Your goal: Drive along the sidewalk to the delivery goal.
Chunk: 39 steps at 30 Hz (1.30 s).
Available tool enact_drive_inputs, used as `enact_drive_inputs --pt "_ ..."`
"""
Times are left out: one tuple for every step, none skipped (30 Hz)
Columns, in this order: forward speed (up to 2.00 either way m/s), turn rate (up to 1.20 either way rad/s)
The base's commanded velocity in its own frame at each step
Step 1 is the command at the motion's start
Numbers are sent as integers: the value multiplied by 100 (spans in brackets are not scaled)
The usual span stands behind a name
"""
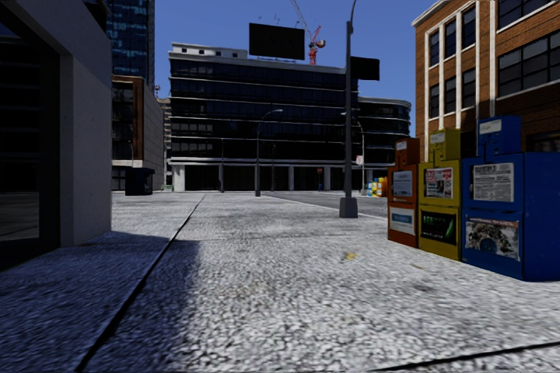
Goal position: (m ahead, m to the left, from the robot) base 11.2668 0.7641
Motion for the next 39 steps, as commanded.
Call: enact_drive_inputs --pt "191 0" --pt "190 0" --pt "189 -1" --pt "189 -1" --pt "189 -18" --pt "188 -35" --pt "188 -53" --pt "187 -79" --pt "187 -93" --pt "186 -97" --pt "186 -98" --pt "186 -98" --pt "186 -54" --pt "186 -10" --pt "186 -10" --pt "186 -4" --pt "186 -2" --pt "186 -2" --pt "186 -1" --pt "186 -1" --pt "186 -1" --pt "186 -1" --pt "186 -1" --pt "186 -1" --pt "186 -1" --pt "186 -1" --pt "186 -13" --pt "186 -57" --pt "186 -81" --pt "186 -99" --pt "186 -106" --pt "186 -108" --pt "186 -108" --pt "186 -104" --pt "186 -5" --pt "186 -1" --pt "186 0" --pt "186 0" --pt "186 0"
